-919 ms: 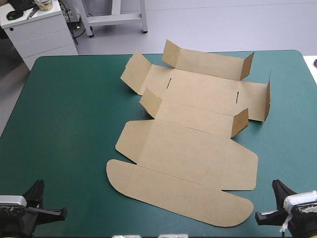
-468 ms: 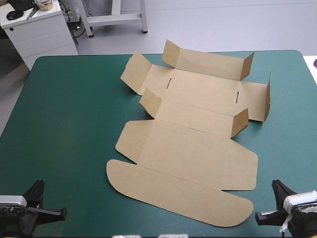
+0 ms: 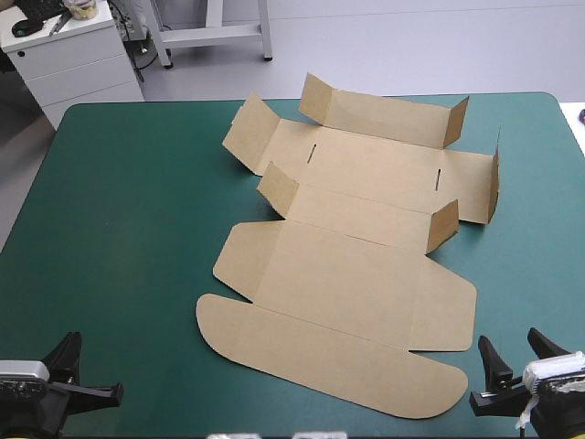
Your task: Fold the box
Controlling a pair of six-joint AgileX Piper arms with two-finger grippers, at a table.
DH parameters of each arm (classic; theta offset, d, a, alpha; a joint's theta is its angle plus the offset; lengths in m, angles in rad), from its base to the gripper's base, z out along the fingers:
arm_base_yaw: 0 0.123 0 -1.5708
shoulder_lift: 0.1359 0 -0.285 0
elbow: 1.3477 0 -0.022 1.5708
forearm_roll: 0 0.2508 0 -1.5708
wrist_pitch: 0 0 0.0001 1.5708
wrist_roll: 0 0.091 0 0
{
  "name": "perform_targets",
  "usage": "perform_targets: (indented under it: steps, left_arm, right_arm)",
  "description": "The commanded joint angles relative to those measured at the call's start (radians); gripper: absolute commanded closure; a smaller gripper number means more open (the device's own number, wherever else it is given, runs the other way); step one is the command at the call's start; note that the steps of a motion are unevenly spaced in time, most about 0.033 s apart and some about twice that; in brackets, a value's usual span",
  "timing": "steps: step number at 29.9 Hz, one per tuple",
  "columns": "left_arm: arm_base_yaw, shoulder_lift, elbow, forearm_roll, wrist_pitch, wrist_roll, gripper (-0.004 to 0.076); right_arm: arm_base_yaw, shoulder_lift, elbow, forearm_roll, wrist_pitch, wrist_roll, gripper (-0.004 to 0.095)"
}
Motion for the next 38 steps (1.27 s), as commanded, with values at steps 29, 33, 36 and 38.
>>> perform_targets:
  steps: [29, 33, 36, 38]
  left_arm:
    - [0.002, -0.012, -0.024, -0.008, -0.075, 0.001, 0.0734]
    - [0.002, -0.012, -0.024, -0.008, -0.075, 0.001, 0.0734]
    - [0.002, -0.012, -0.024, -0.008, -0.075, 0.001, 0.0734]
    - [0.002, -0.012, -0.024, -0.008, -0.075, 0.001, 0.0734]
  right_arm:
    - [0.003, 1.102, -0.661, 0.095, 0.04, 0.212, 0.0241]
    - [0.001, 1.265, -0.767, 0.081, 0.076, 0.214, 0.0241]
    - [-0.025, 1.381, -0.85, 0.083, 0.131, 0.212, 0.0224]
    - [-0.044, 1.458, -0.9, 0.09, 0.175, 0.198, 0.0184]
